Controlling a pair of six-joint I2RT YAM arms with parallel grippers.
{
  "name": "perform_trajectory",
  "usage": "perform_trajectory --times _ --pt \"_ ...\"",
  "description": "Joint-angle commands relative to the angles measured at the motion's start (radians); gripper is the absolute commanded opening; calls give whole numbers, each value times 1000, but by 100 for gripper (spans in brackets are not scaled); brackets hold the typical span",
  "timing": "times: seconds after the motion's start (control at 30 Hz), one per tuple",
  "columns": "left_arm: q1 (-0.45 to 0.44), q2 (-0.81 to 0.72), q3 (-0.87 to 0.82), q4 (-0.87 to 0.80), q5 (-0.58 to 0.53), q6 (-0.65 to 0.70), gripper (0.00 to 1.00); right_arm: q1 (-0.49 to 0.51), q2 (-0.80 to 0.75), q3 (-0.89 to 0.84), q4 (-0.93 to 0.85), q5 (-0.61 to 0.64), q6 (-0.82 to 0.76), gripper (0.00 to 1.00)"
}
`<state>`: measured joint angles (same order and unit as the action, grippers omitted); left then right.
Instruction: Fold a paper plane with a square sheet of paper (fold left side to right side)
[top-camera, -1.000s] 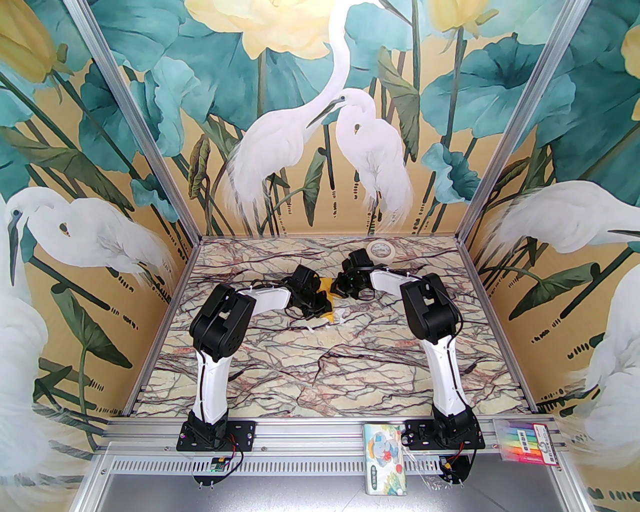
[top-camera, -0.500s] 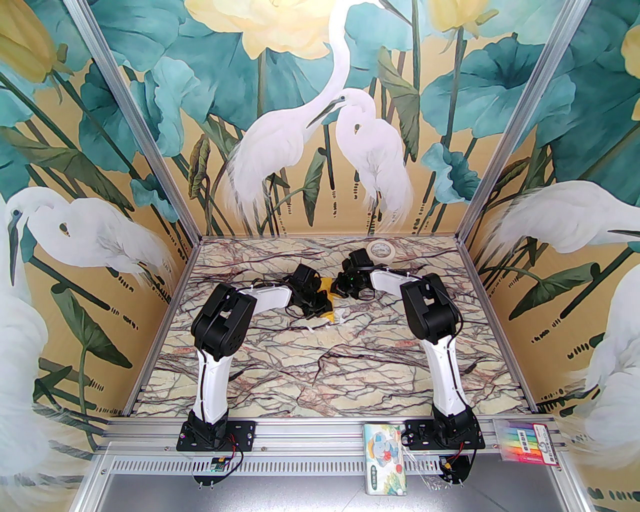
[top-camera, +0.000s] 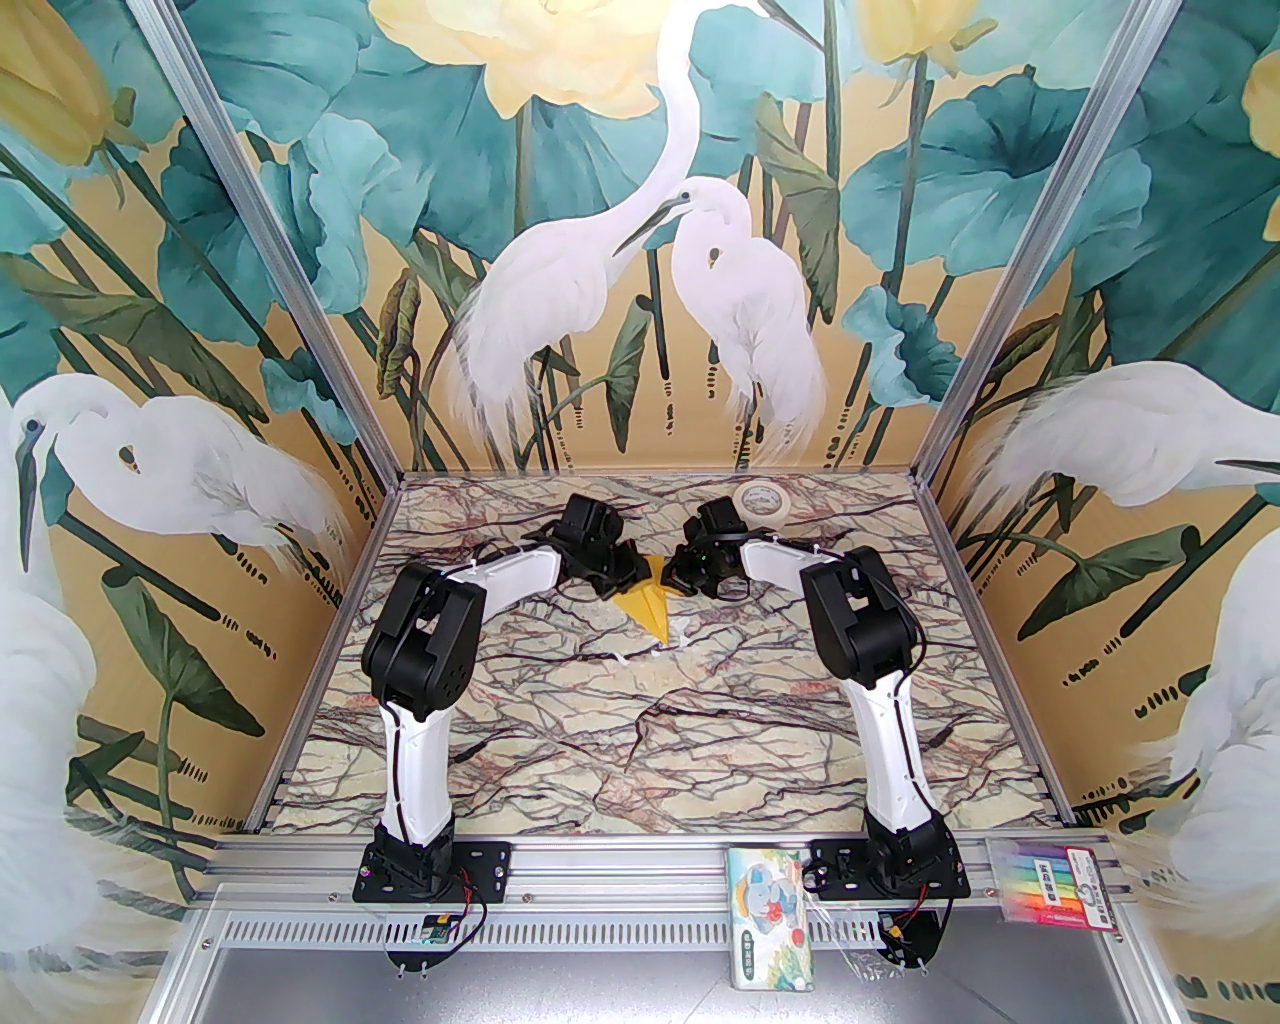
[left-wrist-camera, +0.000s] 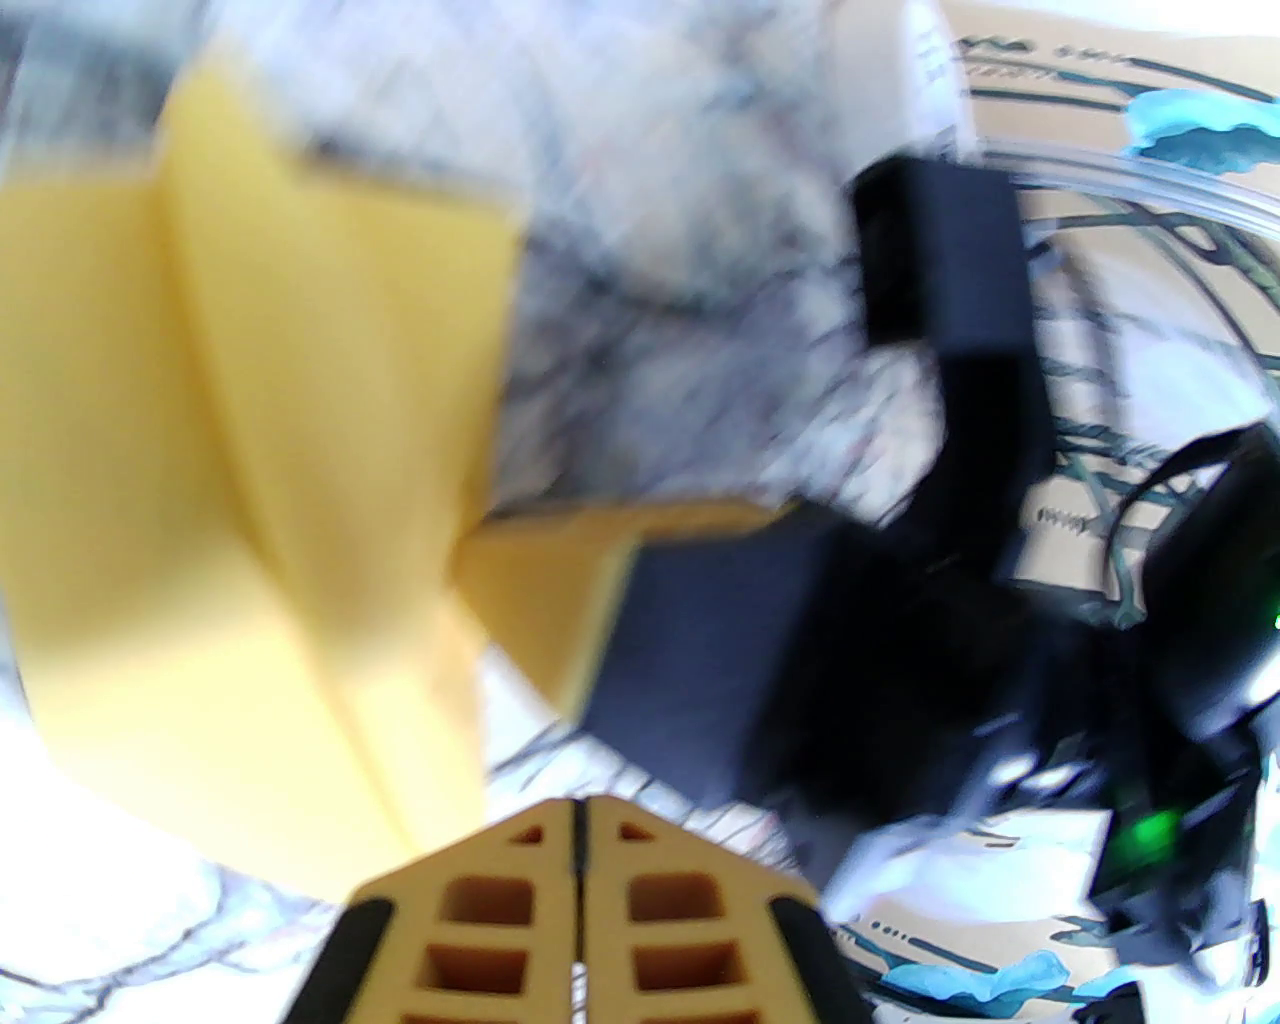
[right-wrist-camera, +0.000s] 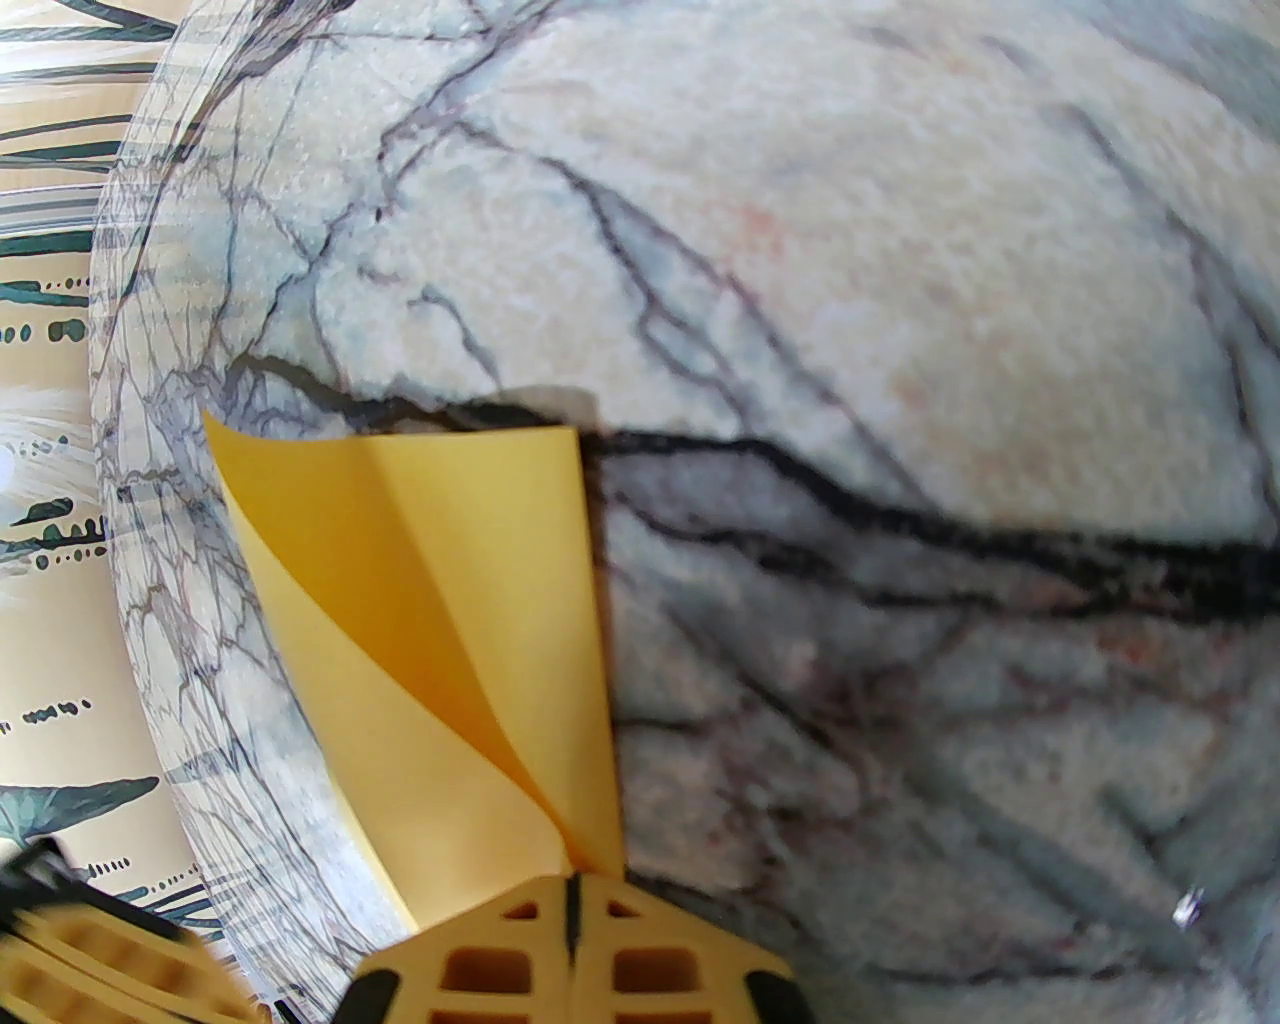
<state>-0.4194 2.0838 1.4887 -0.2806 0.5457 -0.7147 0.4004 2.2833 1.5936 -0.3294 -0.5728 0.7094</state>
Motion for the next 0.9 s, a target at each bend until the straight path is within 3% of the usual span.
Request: perform_trajectory --times 0.0,0.23,0.87 --pt "3 65 64 -64 3 51 7 8 28 9 -42 34 -17 0" --pt "6 132 108 -92 -14 66 6 10 27 6 -39 36 -11 0" --pt "12 130 71 -83 -49 84 6 9 22 -7 -27 41 -3 0"
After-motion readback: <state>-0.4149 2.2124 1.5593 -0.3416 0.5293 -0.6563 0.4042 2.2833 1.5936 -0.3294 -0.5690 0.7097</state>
